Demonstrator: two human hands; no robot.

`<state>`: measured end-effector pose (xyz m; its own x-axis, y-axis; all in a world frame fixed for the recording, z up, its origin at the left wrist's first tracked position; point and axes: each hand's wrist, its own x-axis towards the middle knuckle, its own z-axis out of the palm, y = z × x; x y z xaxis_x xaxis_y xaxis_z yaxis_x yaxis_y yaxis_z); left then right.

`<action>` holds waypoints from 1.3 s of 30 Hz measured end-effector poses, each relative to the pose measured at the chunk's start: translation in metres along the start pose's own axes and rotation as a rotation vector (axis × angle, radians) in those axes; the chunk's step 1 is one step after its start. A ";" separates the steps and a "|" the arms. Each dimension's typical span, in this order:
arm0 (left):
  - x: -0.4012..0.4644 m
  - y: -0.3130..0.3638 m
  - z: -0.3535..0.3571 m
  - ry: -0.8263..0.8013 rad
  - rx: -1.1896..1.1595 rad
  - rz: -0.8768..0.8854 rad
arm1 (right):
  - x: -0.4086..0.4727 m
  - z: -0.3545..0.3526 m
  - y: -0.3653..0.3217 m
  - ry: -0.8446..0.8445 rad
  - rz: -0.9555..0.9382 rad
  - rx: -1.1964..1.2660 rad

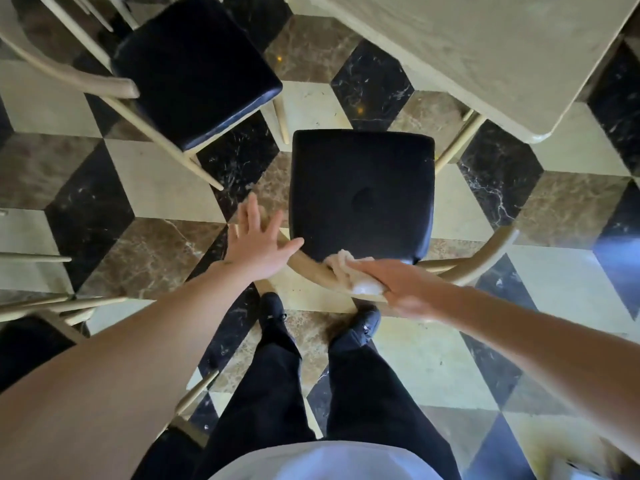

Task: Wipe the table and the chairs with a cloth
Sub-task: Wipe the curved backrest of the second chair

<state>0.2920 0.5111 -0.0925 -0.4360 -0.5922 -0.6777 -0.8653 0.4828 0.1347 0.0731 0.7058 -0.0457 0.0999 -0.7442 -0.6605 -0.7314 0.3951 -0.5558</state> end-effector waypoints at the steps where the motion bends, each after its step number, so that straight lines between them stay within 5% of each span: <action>1: 0.000 -0.003 0.002 0.009 0.013 -0.024 | -0.015 -0.011 0.021 -0.041 0.025 -0.061; 8: -0.002 0.009 -0.005 -0.043 -0.044 -0.025 | -0.068 -0.126 0.174 -0.055 0.050 -0.661; 11: -0.009 0.017 -0.012 0.026 -0.155 -0.017 | -0.064 -0.126 0.179 0.071 0.195 -0.609; 15: -0.014 0.012 -0.025 0.119 -0.511 0.044 | -0.064 -0.055 0.117 0.398 0.193 -0.337; 20: -0.014 -0.006 -0.051 -0.039 -0.825 -0.048 | -0.043 0.059 -0.016 0.601 0.070 -0.117; 24: -0.009 -0.020 -0.060 -0.118 -0.965 -0.025 | 0.018 0.093 -0.106 0.586 -0.119 -0.125; 29: 0.003 -0.030 -0.072 -0.182 -0.801 0.047 | 0.121 0.076 -0.142 0.256 -0.265 -0.866; 33: 0.011 -0.033 -0.075 -0.147 -0.500 0.016 | 0.151 0.046 -0.137 0.208 -0.279 -1.412; 39: 0.008 -0.043 -0.059 -0.097 -0.252 0.224 | 0.100 0.038 -0.104 0.139 -0.488 -1.386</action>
<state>0.3111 0.4472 -0.0613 -0.6072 -0.4195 -0.6748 -0.7897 0.4122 0.4543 0.1846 0.6108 -0.0733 0.5146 -0.7254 -0.4571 -0.7000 -0.6633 0.2646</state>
